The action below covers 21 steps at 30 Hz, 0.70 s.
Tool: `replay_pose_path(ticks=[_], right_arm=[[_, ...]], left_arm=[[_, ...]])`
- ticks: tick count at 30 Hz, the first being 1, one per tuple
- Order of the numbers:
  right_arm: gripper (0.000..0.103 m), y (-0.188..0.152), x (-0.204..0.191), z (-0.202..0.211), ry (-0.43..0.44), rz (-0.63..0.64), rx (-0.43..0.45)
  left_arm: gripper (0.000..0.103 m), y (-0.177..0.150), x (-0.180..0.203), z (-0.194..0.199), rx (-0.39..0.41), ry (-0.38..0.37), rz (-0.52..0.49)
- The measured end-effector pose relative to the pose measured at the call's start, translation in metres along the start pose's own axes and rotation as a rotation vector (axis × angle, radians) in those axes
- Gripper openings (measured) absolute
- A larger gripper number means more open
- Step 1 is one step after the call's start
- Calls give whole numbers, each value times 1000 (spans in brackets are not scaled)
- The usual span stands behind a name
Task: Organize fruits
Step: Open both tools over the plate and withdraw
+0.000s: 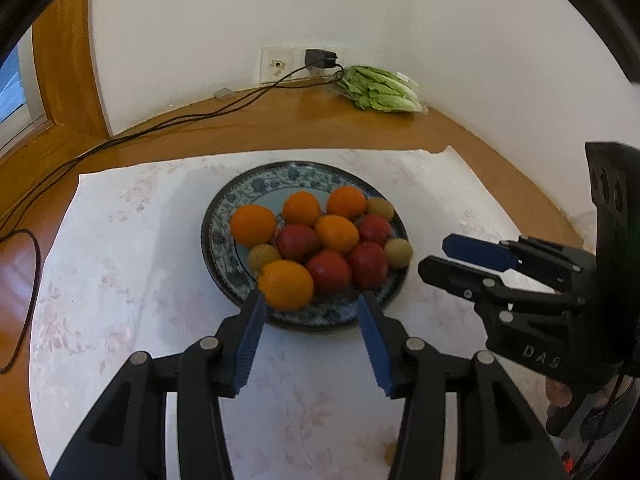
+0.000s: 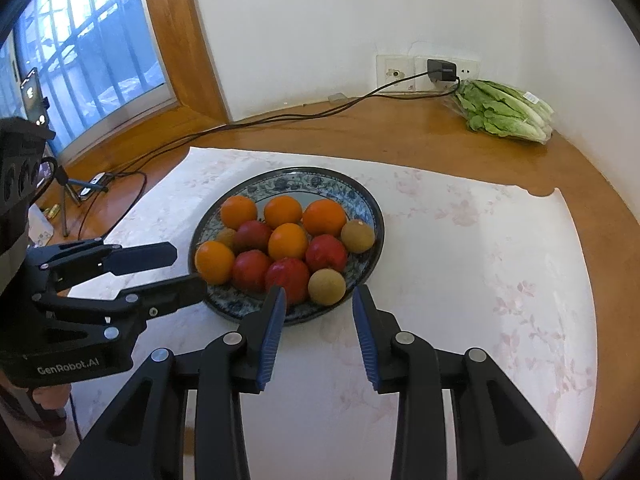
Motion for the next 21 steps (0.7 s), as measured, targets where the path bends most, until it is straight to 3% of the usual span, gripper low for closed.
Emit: replay_pose_path(ticks=[21], right_arm=[[37, -45, -8, 26, 10, -22, -61]], left_arm=[[50, -71, 46, 13, -143, -86, -40]])
Point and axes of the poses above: each gripper's, at about its wrist camera, not at the fingertips, and z roughly against the way its jaws point, x to its right, y to its top, the point moved 8 cm from there along -z, roughly the way its jaws point, and after that the axes turned 6 degrees about -y, right-handed, at the moved point
